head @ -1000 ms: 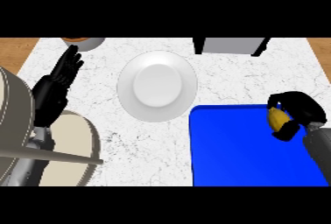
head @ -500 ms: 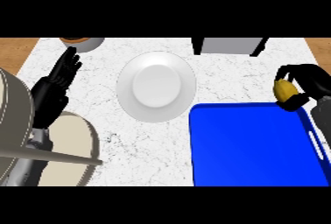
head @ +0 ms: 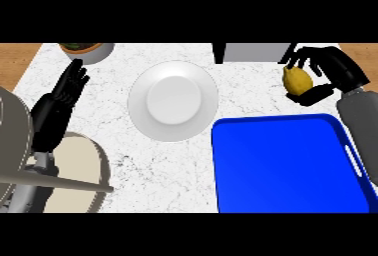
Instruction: Pick the lemon from the tray and place it in the plate
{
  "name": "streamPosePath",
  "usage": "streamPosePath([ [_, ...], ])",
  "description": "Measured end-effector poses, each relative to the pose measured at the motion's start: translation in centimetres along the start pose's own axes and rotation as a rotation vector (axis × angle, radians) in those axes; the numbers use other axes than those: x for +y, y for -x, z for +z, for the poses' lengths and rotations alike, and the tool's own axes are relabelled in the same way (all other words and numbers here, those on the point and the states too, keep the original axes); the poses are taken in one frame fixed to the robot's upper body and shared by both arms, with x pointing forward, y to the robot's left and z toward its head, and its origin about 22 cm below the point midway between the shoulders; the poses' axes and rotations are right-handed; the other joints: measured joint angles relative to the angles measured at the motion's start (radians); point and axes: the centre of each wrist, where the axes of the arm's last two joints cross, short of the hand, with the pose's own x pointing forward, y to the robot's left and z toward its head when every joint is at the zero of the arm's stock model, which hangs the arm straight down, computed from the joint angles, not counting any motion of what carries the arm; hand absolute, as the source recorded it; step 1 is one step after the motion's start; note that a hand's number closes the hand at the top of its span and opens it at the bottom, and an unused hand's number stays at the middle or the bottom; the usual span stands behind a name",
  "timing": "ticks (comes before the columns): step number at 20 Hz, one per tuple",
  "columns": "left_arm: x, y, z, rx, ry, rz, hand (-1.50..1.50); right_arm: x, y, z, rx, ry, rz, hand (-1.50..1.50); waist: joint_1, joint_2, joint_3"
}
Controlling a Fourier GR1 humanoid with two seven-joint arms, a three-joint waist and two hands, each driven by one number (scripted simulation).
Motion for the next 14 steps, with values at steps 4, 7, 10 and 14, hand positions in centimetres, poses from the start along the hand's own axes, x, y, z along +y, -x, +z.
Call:
streamPosePath([
  [4, 0.2, -0.2, 0.0, 0.009, -0.003, -0.002, 0.0, 0.3, -3.7, -2.1, -0.092, -0.011, -0.091, 1.5, -0.007, -0.001, -0.002],
  [7, 0.2, -0.1, -0.1, 0.003, -0.002, -0.006, 0.0, 0.8, -6.4, -3.3, -0.137, -0.023, -0.126, 1.5, -0.007, -0.001, -0.002],
  [10, 0.0, -0.1, -0.1, 0.004, -0.006, -0.005, 0.0, 2.6, -9.1, -4.6, -0.153, -0.032, -0.146, 1.5, -0.003, 0.002, -0.002],
  [14, 0.2, -0.4, -0.2, 0.009, 0.001, -0.001, 0.0, 3.3, -13.1, -6.6, -0.168, -0.056, -0.194, 1.5, 0.0, 0.003, -0.004],
])
